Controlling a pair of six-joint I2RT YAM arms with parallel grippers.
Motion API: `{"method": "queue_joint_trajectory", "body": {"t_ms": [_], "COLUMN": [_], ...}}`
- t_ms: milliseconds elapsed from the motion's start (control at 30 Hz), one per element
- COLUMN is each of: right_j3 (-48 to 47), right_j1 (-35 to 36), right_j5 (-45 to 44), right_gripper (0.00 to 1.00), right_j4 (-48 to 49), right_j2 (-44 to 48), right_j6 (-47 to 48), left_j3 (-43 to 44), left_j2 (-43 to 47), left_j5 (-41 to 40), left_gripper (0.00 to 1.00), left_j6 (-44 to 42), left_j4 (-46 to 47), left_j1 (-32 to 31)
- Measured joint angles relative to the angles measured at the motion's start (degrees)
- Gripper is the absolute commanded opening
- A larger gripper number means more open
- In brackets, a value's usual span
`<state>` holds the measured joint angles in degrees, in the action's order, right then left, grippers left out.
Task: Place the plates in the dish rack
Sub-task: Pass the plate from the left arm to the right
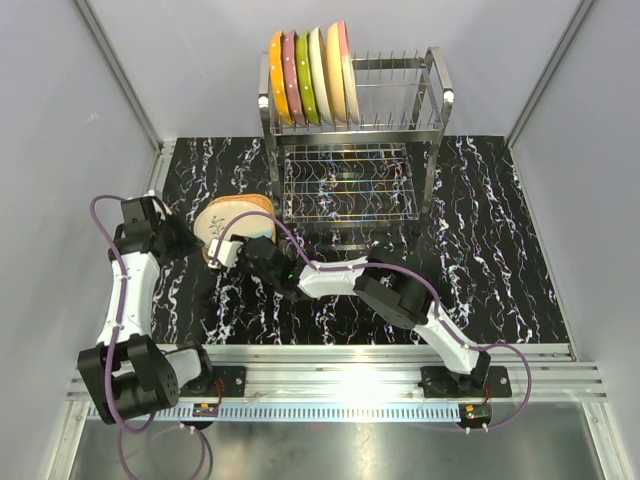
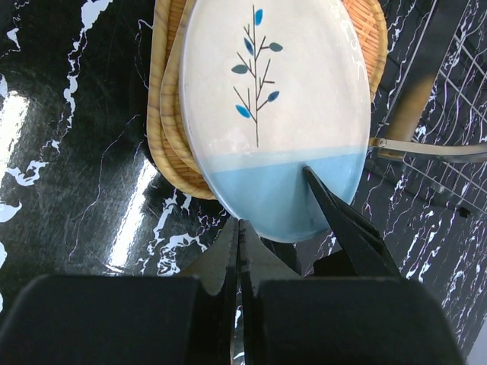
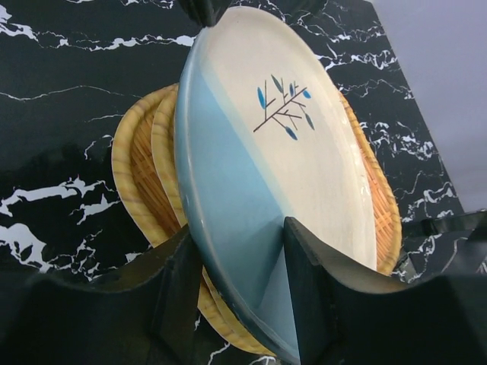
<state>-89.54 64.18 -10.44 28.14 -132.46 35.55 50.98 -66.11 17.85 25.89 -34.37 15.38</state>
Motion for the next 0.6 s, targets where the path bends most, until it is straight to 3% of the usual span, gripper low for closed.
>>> {"method": "queue_joint_trajectory", "body": {"t_ms": [100, 133, 233, 367, 433, 533, 600], "right_j3": [1.3, 1.6, 1.8, 1.8, 1.8, 1.8, 1.1], "right_j1": [0.0, 0.0, 0.0, 0.0, 0.0, 0.0, 0.0], "right_j5": [0.0, 0.0, -0.1, -0.3, -0.5, -0.7, -0.6], "right_gripper": [0.08, 0.07, 0.03, 0.00, 0.00, 0.00, 0.00], "right_j4": [0.9, 1.2, 1.8, 2.6, 2.8, 2.8, 2.0], "right_j2": [1.2, 1.5, 2.4, 3.5, 4.1, 5.2, 6.0], "right_j6": [1.2, 1.4, 2.3, 3.2, 3.4, 3.1, 1.9], "left_j3": [0.0, 0.0, 0.0, 0.0, 0.0, 0.0, 0.2], "left_j2": [0.9, 1.4, 3.6, 7.7, 8.8, 8.4, 7.8], "left_j5": [-0.5, -0.9, -2.1, -4.4, -5.1, -7.0, -8.8], "left_gripper": [0.04, 0.09, 0.37, 0.43, 0.60, 0.77, 0.80], "left_j6": [-0.3, -0.3, -0.5, 0.0, -0.2, 0.1, 0.5], "left_j4": [-0.1, -0.1, -0.2, -0.2, -0.2, -0.6, -1.6], "left_j1": [0.0, 0.1, 0.9, 1.4, 1.5, 1.5, 1.6]}}
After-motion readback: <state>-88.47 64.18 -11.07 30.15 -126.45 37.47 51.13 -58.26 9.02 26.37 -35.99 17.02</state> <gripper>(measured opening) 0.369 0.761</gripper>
